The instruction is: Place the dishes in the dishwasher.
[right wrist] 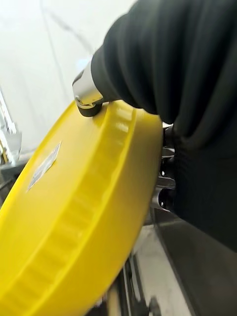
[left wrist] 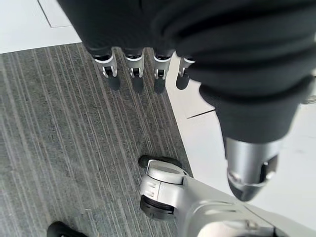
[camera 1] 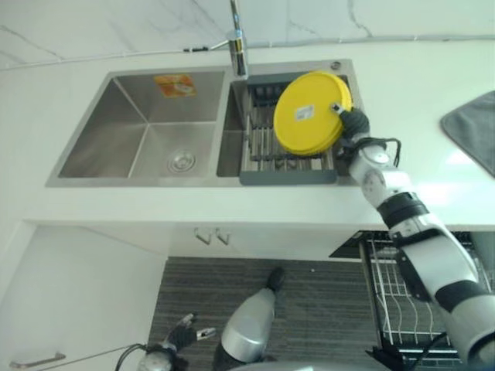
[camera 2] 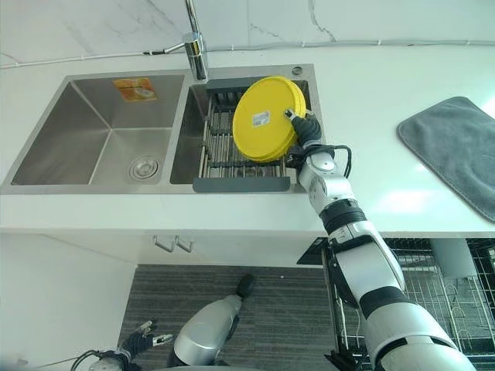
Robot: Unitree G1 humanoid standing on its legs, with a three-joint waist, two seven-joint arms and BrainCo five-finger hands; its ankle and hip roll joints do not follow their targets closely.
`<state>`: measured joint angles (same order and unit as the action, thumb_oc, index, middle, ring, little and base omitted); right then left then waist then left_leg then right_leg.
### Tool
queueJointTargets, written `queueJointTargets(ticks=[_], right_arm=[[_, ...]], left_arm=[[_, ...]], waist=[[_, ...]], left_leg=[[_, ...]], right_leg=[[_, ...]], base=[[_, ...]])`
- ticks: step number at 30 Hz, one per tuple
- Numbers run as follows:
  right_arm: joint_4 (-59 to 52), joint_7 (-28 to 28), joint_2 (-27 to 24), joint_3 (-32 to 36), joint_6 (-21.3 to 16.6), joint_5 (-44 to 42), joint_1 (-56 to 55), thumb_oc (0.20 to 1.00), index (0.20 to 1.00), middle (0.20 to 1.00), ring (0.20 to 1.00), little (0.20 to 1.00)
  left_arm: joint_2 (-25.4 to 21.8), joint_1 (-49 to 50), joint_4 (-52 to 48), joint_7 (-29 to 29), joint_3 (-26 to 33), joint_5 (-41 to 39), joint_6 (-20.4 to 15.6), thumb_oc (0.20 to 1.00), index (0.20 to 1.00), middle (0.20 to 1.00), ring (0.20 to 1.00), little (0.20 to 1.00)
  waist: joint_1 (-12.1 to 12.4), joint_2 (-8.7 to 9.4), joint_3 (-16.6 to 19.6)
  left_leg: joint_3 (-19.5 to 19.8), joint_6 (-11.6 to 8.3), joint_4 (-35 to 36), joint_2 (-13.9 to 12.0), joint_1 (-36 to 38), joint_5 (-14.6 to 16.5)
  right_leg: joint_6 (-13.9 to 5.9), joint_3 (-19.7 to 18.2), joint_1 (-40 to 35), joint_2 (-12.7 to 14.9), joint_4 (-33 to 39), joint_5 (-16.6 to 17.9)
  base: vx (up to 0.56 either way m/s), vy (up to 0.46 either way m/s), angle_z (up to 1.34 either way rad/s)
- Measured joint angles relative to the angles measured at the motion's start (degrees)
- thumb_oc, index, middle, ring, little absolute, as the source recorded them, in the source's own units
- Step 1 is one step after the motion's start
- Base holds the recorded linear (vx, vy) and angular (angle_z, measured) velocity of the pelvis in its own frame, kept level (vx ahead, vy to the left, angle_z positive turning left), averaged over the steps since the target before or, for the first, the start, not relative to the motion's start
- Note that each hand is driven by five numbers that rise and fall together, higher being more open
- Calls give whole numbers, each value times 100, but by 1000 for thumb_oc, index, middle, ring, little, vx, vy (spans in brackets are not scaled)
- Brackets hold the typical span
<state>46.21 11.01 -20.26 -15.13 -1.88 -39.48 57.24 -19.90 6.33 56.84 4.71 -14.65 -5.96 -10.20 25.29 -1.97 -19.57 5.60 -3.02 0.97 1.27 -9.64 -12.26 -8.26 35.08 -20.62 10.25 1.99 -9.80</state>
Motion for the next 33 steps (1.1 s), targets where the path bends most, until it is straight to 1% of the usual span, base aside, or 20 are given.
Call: queueJointTargets(ticks=[3,6,7,8,9,10,11,12,13,14,17,19,20,21,22,23,24,26,27,33], right_arm=[[-239,85,98,-2,-230,-157,-52,200,200,200,200,200],[-1004,152,335,-4,-665,-464,-305,200,200,200,200,200],[-1271,210,383,-4,-761,-462,-332,200,200,200,200,200],[-1878,285,425,-13,-885,-421,-454,200,200,200,200,200],[-2030,319,425,-28,-935,-377,-493,200,200,200,200,200],[-2280,389,418,-51,-1027,-309,-575,200,200,200,200,200],[-2569,475,429,-64,-1238,-167,-782,200,200,200,200,200],[-2602,502,411,-56,-1309,-164,-846,200,200,200,200,200],[-2702,598,389,7,-1404,-195,-978,200,200,200,200,200],[-2887,636,391,15,-1416,-225,-1109,200,200,200,200,200],[-3695,746,384,0,-1420,-227,-1636,200,200,200,200,200],[-4118,755,357,12,-1421,-270,-2057,200,200,200,200,200],[-4406,742,301,11,-1423,-481,-2540,200,200,200,200,200],[-4454,741,250,15,-1420,-539,-2663,200,200,200,200,200],[-4502,675,143,72,-1385,-761,-2877,200,200,200,200,200],[-4583,633,-66,208,-1337,-1034,-3236,200,200,200,200,200],[-4649,598,-180,335,-1313,-1141,-3388,200,200,200,200,200],[-4758,463,-244,538,-1267,-1207,-3698,200,200,200,200,200],[-4836,367,-326,704,-1187,-1310,-3899,200,200,200,200,200],[-4909,-235,-631,1356,-1079,-1343,-4880,200,200,200,200,200]], left_arm=[[3,-18,1,-23,7,19,0,1000,1000,1000,1000,1000],[4,-14,1,-72,15,39,7,1000,1000,1000,1000,1000],[14,-31,-11,-80,66,40,9,1000,1000,1000,1000,1000],[37,-28,6,-121,223,39,23,1000,1000,1000,1000,1000],[39,-25,29,-133,226,39,34,1000,1000,1000,1000,1000],[56,-12,106,-138,245,38,53,1000,1000,1000,1000,1000],[76,64,179,-165,345,36,98,1000,1000,1000,1000,1000],[78,96,180,-175,342,36,107,1000,1000,1000,1000,1000],[94,101,188,-179,344,46,146,1000,1000,1000,1000,1000],[95,109,179,-187,349,49,153,1000,1000,1000,1000,1000],[126,141,187,-228,341,268,262,1000,1000,1000,1000,1000],[166,167,188,-239,323,412,305,1000,1000,1000,1000,1000],[194,183,195,-279,328,500,351,1000,1000,1000,1000,1000],[191,171,189,-278,323,510,371,1000,1000,1000,1000,1000],[196,111,170,-272,260,524,404,1000,1000,1000,1000,1000],[207,15,160,-260,97,570,413,1000,1000,1000,1000,1000],[250,-109,100,-238,86,609,425,1000,1000,1000,1000,1000],[253,-89,-61,-220,28,611,454,1000,1000,1000,1000,1000],[262,-173,-159,-196,-80,613,485,1000,1000,1000,1000,1000],[426,-157,-294,-109,-483,653,593,1000,1000,1000,1000,1000]], waist=[[-19,1,3],[-69,43,28],[-140,47,31],[-233,93,78],[-286,109,117],[-382,134,219],[-520,214,455],[-598,229,558],[-832,249,726],[-810,256,828],[-1105,250,952],[-1491,264,995],[-1762,261,1153],[-1909,254,1179],[-2103,238,1185],[-2270,219,1203],[-2419,217,1214],[-2436,210,1240],[-2558,227,1258],[-2800,244,1338]], left_leg=[[-25,-7,1,-51,46,-2],[-178,-9,1,-177,137,-8],[-210,-29,5,-234,158,-16],[-359,-52,4,-359,227,-25],[-396,-59,4,-391,235,-30],[-484,-71,18,-459,242,-20],[-640,-97,83,-528,289,-4],[-671,-102,96,-540,291,-6],[-810,-177,117,-642,346,32],[-878,-183,154,-703,363,35],[-1197,-210,366,-856,618,-49],[-1406,-224,401,-935,755,-56],[-1630,-252,403,-1039,788,-30],[-1672,-256,403,-1068,792,-27],[-1852,-273,409,-1136,884,-13],[-1999,-308,410,-1225,1050,27],[-2046,-384,410,-1295,1103,83],[-2157,-397,414,-1338,1192,90],[-2252,-428,415,-1407,1248,115],[-2511,-473,444,-1477,1285,169]], right_leg=[[-2,-47,-22,-25,12,1],[-35,-220,-21,-55,31,21],[-62,-276,-10,-78,38,36],[-110,-454,37,-106,33,81],[-116,-485,56,-113,30,92],[-116,-552,110,-117,25,92],[-106,-718,190,-127,32,111],[-92,-765,219,-137,36,120],[-78,-846,230,-156,42,126],[-55,-972,318,-163,24,137],[-24,-1306,409,-180,-11,173],[-20,-1520,429,-177,-26,197],[7,-1754,590,-192,-51,239],[12,-1812,618,-202,-47,256],[11,-1964,670,-207,-76,284],[33,-2195,687,-225,-73,359],[31,-2244,706,-249,-33,400],[42,-2209,732,-276,-41,453],[52,-2288,750,-299,-8,488],[40,-2361,937,-286,-22,556]], base=[[-50,-111,-9],[-74,-118,-30],[-193,-129,-52],[-186,-151,-49],[-163,-126,-59],[-48,-143,-55],[-44,-187,-55],[-53,-212,-51],[-60,-228,-43],[-47,-140,-55],[-42,-118,-61],[-19,-99,-76],[9,-109,-72],[16,-105,-90],[24,-102,-94],[14,-82,-104],[23,-89,-87],[9,-54,-48],[8,-54,-50],[26,-75,-29]])
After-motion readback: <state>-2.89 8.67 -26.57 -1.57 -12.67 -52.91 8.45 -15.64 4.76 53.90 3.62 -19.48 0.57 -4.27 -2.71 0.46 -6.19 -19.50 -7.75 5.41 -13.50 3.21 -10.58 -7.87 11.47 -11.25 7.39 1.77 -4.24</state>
